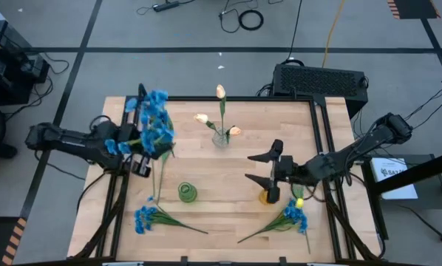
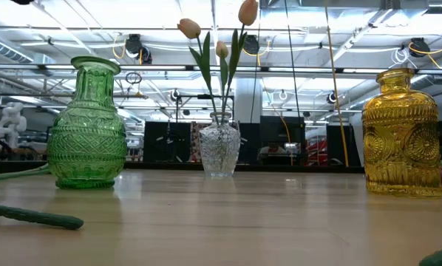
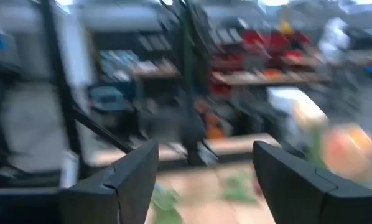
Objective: Sort flowers into vase by color
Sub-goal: Put the top blue flowers into the yellow vase
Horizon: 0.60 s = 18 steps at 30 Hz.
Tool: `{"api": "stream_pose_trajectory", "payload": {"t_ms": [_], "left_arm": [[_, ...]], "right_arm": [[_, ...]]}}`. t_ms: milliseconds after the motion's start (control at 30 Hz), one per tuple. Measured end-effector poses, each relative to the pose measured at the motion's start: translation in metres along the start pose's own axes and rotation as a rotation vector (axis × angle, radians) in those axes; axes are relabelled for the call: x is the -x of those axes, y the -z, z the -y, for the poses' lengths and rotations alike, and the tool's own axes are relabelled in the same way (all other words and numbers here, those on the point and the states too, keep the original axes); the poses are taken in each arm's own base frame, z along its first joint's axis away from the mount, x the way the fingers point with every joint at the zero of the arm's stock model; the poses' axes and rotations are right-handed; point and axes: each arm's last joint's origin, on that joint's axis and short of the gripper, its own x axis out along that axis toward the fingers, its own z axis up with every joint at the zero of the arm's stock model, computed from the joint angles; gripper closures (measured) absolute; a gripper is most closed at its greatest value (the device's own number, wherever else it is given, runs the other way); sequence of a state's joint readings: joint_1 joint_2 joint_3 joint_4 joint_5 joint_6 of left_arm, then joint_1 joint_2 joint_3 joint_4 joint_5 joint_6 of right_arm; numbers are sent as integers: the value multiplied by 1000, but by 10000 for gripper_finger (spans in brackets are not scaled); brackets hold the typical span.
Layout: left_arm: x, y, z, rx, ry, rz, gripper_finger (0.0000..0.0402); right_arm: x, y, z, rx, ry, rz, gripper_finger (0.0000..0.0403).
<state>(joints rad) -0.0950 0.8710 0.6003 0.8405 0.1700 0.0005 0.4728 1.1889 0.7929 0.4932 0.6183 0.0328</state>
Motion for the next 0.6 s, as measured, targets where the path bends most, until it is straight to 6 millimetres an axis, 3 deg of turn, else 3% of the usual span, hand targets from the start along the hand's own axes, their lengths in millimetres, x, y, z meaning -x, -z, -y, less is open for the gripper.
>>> {"api": "stream_pose_trajectory", "payload": {"t_ms": [233,400,600], "left_arm": [[-18,31,15,-23,-3,-46,386],[-27,53,23,-26,-6,-60,386],[-35,74,29,-27,-32,-21,386]], "right_arm": [[4,-25,-5,17,-220,246,148],[2,-25,-4,41,-214,259,135],[-13,-22,-7,65,-192,228,106]]}}
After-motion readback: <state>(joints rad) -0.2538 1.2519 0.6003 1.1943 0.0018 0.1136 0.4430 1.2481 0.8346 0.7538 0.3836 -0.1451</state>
